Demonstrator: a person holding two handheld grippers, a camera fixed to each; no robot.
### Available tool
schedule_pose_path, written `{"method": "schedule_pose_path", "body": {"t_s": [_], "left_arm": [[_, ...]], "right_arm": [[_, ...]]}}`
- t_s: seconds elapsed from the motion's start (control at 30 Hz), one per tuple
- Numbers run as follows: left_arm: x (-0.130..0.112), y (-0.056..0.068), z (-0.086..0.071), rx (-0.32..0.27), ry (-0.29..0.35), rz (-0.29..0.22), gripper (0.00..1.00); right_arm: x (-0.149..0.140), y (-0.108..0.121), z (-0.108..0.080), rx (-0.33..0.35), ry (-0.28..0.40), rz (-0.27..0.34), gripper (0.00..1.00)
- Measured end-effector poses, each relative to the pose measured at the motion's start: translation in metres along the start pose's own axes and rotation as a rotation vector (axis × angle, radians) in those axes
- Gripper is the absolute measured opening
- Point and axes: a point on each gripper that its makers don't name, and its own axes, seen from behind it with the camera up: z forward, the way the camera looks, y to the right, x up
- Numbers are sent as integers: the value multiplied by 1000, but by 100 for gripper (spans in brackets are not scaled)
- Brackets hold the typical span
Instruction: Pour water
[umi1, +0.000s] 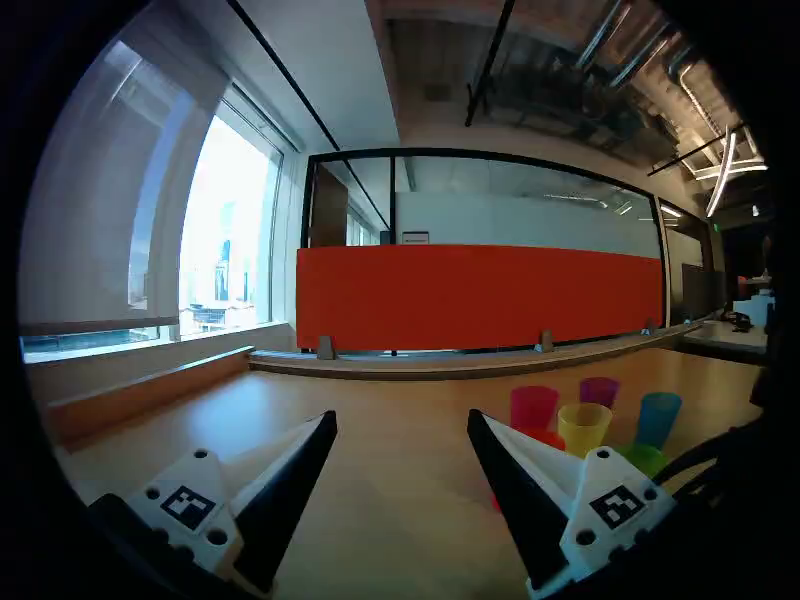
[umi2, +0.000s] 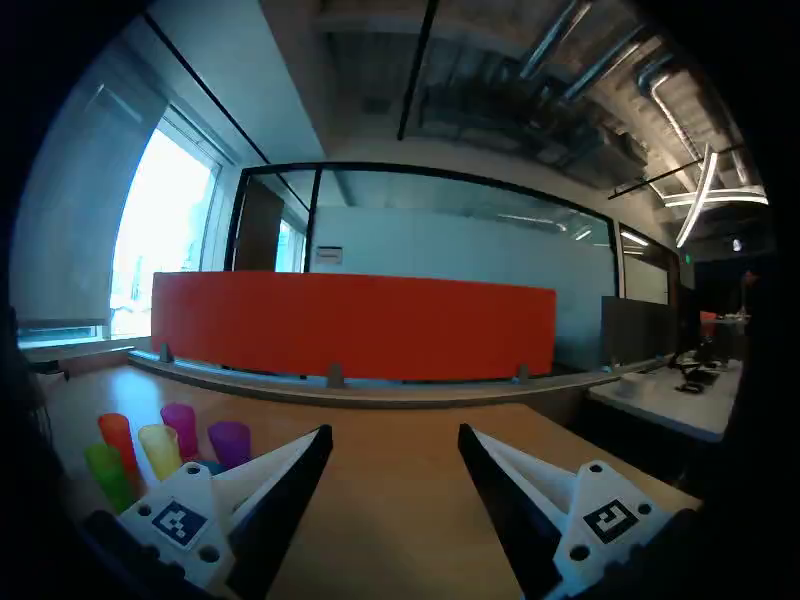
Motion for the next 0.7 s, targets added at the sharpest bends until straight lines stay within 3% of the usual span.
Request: {"method": "schedule_pose_path", "body": {"t_s": [0.7], "left_arm": [[-13, -1, 2, -17, -28, -2, 97]], "right_arm": [[1, 1, 1, -6, -5, -4, 97]]}}
